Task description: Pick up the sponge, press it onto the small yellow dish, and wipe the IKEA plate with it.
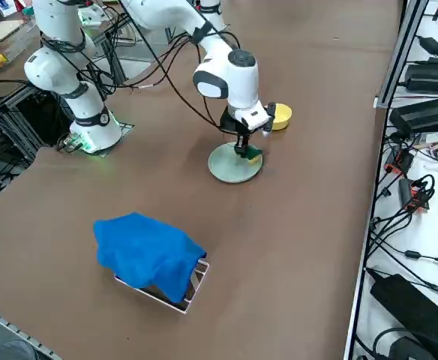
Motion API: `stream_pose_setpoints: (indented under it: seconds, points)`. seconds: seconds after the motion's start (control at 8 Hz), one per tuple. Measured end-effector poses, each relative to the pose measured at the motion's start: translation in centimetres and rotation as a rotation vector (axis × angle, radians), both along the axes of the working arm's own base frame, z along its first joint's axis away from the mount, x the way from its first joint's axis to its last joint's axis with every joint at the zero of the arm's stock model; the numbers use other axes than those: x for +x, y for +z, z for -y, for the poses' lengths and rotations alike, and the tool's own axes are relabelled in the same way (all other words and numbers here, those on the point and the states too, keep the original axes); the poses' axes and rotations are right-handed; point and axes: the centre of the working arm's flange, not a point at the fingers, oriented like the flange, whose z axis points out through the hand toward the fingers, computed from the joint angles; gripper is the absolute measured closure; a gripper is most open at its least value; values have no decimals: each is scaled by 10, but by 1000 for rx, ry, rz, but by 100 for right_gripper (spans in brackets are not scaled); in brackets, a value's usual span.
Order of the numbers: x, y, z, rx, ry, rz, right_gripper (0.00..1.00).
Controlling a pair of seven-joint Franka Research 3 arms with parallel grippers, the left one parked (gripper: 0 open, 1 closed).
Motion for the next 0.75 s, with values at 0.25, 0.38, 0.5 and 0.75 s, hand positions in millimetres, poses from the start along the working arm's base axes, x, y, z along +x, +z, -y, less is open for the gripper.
stream_pose_setpoints:
  seconds: [0.25, 0.38, 0.5, 0.75]
  points:
    - [-17, 0, 12, -3, -8, -22, 89]
    - [-23, -1, 21, -2, -2, -29, 89]
    - [-26, 0, 33, 1, 16, -30, 89]
    - [-27, -1, 72, 10, 71, -21, 89]
